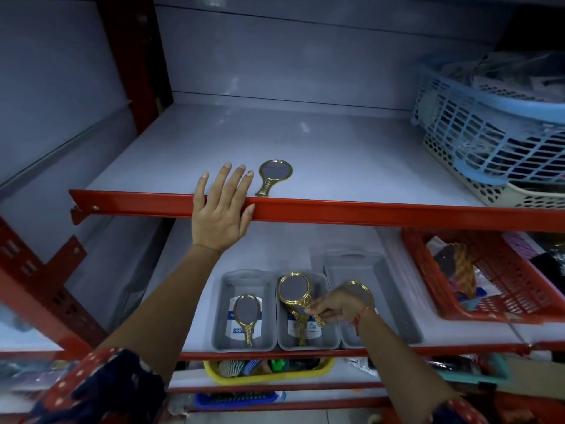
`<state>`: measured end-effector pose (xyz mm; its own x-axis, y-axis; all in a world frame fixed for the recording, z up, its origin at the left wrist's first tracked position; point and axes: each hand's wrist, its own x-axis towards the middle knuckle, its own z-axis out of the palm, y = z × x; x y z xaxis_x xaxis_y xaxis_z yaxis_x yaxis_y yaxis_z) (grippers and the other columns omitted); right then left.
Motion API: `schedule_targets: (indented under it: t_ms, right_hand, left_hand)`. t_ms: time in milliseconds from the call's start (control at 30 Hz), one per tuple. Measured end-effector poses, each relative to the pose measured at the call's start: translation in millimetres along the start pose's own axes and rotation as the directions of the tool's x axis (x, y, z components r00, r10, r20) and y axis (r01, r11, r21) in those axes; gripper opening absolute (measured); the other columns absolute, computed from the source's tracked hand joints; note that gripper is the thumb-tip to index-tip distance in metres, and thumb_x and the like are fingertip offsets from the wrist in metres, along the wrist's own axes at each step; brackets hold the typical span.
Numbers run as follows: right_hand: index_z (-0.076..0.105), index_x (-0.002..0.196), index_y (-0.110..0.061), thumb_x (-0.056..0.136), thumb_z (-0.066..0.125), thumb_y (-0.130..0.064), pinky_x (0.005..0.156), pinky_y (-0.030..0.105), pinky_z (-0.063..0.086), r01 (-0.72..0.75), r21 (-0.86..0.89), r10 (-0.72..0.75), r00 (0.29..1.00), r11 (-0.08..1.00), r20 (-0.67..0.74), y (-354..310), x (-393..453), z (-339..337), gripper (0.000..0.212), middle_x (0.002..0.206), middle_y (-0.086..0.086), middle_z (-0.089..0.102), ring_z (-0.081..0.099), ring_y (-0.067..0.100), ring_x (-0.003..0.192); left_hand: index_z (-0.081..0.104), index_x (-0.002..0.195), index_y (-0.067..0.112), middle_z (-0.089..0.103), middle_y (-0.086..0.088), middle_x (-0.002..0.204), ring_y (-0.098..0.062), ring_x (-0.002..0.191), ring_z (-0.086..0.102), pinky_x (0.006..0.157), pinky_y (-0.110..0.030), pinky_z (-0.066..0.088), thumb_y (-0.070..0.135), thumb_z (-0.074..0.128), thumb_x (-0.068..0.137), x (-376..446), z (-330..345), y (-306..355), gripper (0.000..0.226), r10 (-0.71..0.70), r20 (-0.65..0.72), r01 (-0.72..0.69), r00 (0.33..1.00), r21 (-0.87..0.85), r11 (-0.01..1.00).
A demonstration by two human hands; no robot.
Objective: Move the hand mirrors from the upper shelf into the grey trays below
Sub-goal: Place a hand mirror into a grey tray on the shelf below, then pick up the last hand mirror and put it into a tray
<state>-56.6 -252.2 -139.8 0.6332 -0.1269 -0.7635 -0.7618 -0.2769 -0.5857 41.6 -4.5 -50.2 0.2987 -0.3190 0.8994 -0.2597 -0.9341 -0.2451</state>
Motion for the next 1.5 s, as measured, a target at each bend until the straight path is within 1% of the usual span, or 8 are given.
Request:
schedule_targets:
  t_ms: [233, 333, 500, 667, 833, 1000, 1167, 1500]
  right_hand:
    - [0.066, 0.09, 0.006, 0.067, 0.082, -0.002, 0.06, 0.023, 0.057, 0.001, 0.031, 0.0, 0.999, 1.0, -0.051, 23, 19, 16, 0.029, 0.089, 0.014, 0.071, 0.066, 0.022, 0.082]
    - [0.067, 0.103, 0.01, 0.074, 0.078, -0.003, 0.074, 0.03, 0.059, 0.032, -0.032, -0.035, 0.995, 0.999, -0.092, 25, 23, 21, 0.034, 0.107, 0.021, 0.071, 0.069, 0.029, 0.094]
    - [0.061, 0.07, -0.002, 0.083, 0.068, -0.001, 0.093, 0.041, 0.055, -0.001, -0.156, -0.012, 0.997, 0.988, -0.078, 27, 35, 20, 0.014, 0.091, 0.014, 0.072, 0.069, 0.024, 0.087]
    - [0.068, 0.1, 0.014, 0.074, 0.069, 0.005, 0.083, 0.043, 0.059, 0.139, -0.26, -0.172, 0.979, 0.955, -0.108, -2, 4, 14, 0.028, 0.086, 0.017, 0.071, 0.069, 0.024, 0.069]
    - [0.071, 0.102, 0.006, 0.079, 0.068, 0.004, 0.085, 0.035, 0.059, 0.316, -0.261, -0.344, 0.936, 0.912, -0.071, -52, -47, 4, 0.023, 0.099, 0.018, 0.073, 0.072, 0.027, 0.094]
    - [0.07, 0.108, 0.005, 0.077, 0.073, 0.001, 0.068, 0.019, 0.06, 0.468, -0.186, -0.482, 0.876, 0.864, -0.034, -93, -100, -10, 0.031, 0.101, 0.018, 0.073, 0.07, 0.015, 0.076]
    - [0.069, 0.109, 0.003, 0.08, 0.069, 0.001, 0.075, 0.021, 0.057, 0.604, -0.123, -0.61, 0.792, 0.788, -0.014, -127, -149, -19, 0.029, 0.099, 0.018, 0.072, 0.069, 0.022, 0.088]
    - [0.06, 0.119, 0.009, 0.083, 0.06, 0.009, 0.075, 0.022, 0.06, 0.675, 0.004, -0.654, 0.716, 0.738, -0.244, -194, -146, -32, 0.036, 0.111, 0.025, 0.067, 0.065, 0.023, 0.089]
  left_hand:
    - [0.04, 0.14, 0.015, 0.054, -0.005, 0.138, -0.023, 0.134, 0.039, 0.114, -0.043, 0.02, 0.04, 0.028, 0.097, 0, 2, 0, 0.051, 0.001, -0.014, -0.001, 1.0, 0.008, 1.0]
    - [0.04, 0.139, 0.015, 0.054, -0.006, 0.138, -0.023, 0.134, 0.039, 0.114, -0.043, 0.021, 0.04, 0.029, 0.096, 0, 2, -1, 0.051, 0.003, -0.023, -0.003, 1.0, 0.011, 1.0]
    - [0.04, 0.139, 0.015, 0.055, -0.005, 0.138, -0.023, 0.134, 0.039, 0.113, -0.044, 0.021, 0.04, 0.029, 0.096, 0, 2, 0, 0.051, 0.003, -0.022, -0.003, 1.0, 0.016, 1.0]
    - [0.041, 0.139, 0.015, 0.054, -0.006, 0.138, -0.024, 0.133, 0.039, 0.113, -0.044, 0.022, 0.04, 0.029, 0.097, 0, 1, 0, 0.051, 0.001, -0.012, -0.001, 1.0, 0.011, 1.0]
    - [0.04, 0.139, 0.014, 0.053, -0.006, 0.138, -0.024, 0.134, 0.039, 0.113, -0.044, 0.02, 0.039, 0.029, 0.097, 0, 0, 0, 0.051, 0.0, 0.004, 0.0, 1.0, 0.006, 1.0]
    - [0.04, 0.139, 0.014, 0.053, -0.006, 0.139, -0.024, 0.134, 0.038, 0.113, -0.045, 0.021, 0.039, 0.029, 0.097, 0, -1, 0, 0.05, -0.007, 0.018, 0.008, 1.0, -0.01, 1.0]
    - [0.041, 0.139, 0.014, 0.054, -0.007, 0.138, -0.024, 0.133, 0.039, 0.113, -0.044, 0.02, 0.039, 0.028, 0.097, 1, -2, 0, 0.05, -0.006, 0.017, 0.006, 1.0, -0.019, 1.0]
    - [0.043, 0.138, 0.014, 0.055, -0.006, 0.137, -0.024, 0.133, 0.041, 0.112, -0.044, 0.025, 0.039, 0.031, 0.096, 1, 0, -1, 0.049, -0.004, -0.007, 0.004, 1.0, -0.005, 1.0]
